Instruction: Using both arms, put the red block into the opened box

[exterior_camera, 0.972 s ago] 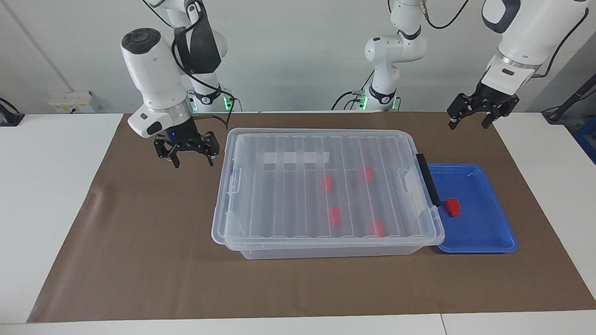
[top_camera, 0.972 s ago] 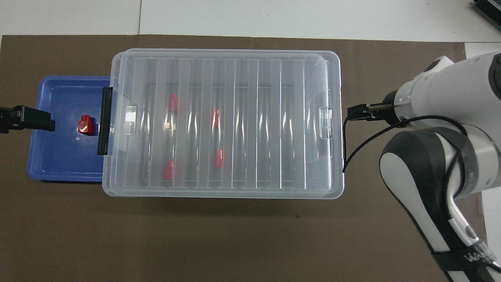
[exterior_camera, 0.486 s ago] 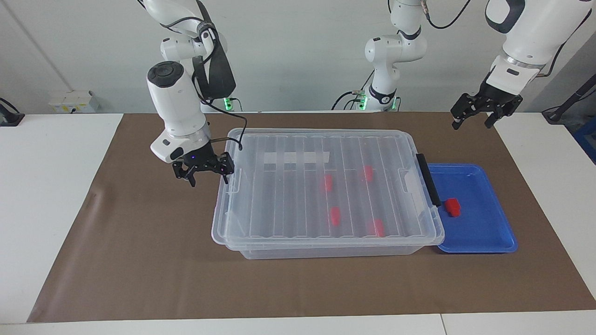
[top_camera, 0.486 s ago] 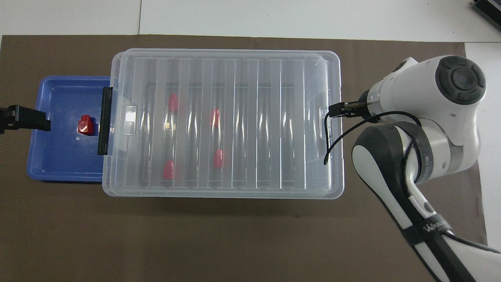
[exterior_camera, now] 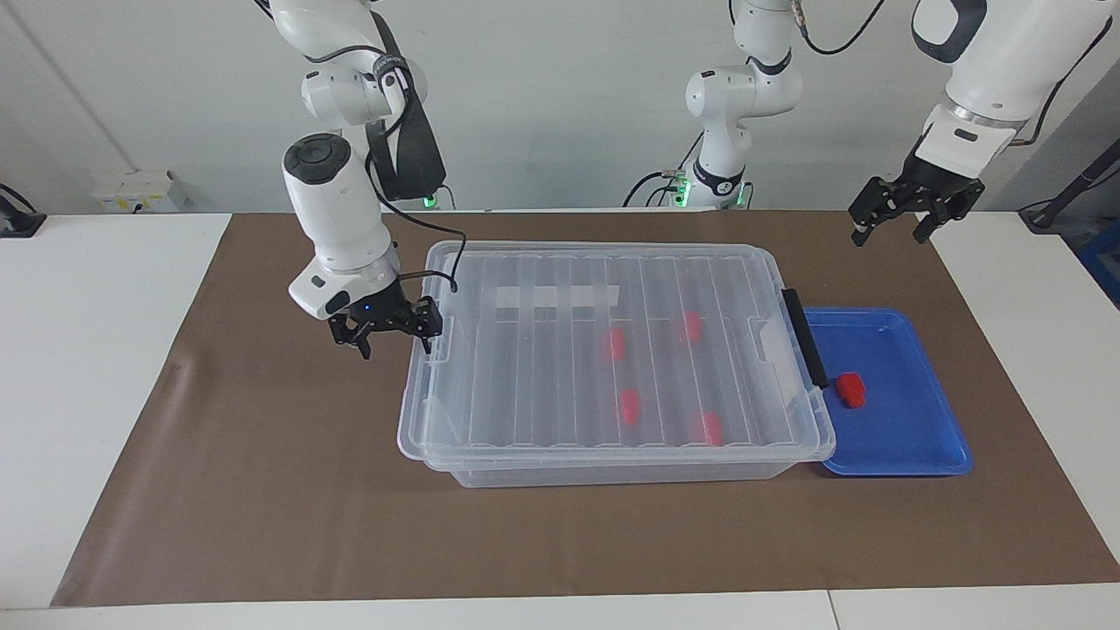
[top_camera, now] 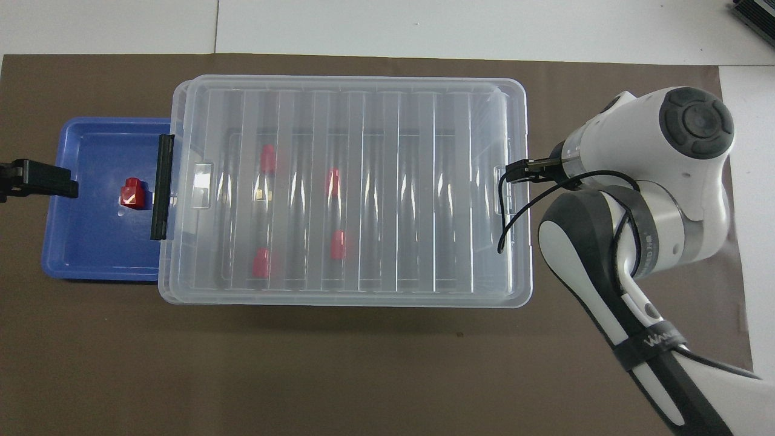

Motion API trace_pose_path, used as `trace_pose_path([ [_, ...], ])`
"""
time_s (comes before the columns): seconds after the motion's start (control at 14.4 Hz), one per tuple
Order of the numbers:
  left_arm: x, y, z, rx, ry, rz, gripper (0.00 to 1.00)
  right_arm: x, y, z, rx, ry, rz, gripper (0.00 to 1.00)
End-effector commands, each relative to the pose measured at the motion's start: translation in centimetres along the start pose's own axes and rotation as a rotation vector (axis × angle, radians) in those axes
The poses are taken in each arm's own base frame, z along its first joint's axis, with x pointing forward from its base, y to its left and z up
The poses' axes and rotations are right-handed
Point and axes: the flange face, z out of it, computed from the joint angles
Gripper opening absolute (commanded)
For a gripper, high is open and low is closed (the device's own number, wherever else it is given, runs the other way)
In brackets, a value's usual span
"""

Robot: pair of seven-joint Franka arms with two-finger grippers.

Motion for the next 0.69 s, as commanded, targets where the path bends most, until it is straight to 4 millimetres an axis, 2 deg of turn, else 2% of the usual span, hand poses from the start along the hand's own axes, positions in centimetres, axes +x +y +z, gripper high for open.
trace_pose_path([
  [0.0, -1.0, -1.3, 0.8, 0.0, 0.041, -0.024, 1.0, 0.2, 1.2, 0.2, -0.015, 0.011, 0.017, 1.0],
  [0.28, -0.9, -1.8, 1.8, 0.002, 0.061, -0.033, 1.0, 0.5, 2.8, 0.2, -0.052, 0.009, 0.019, 1.0],
  [0.49, -0.7, -2.1, 5.0, 0.003, 0.078, -0.023, 1.0, 0.6, 3.8, 0.1, -0.064, 0.008, 0.025, 1.0],
  [0.62, -0.3, -3.7, 6.8, 0.013, 0.112, -0.04, 1.0, 0.7, 4.3, 0.0, -0.066, 0.009, 0.03, 1.0],
])
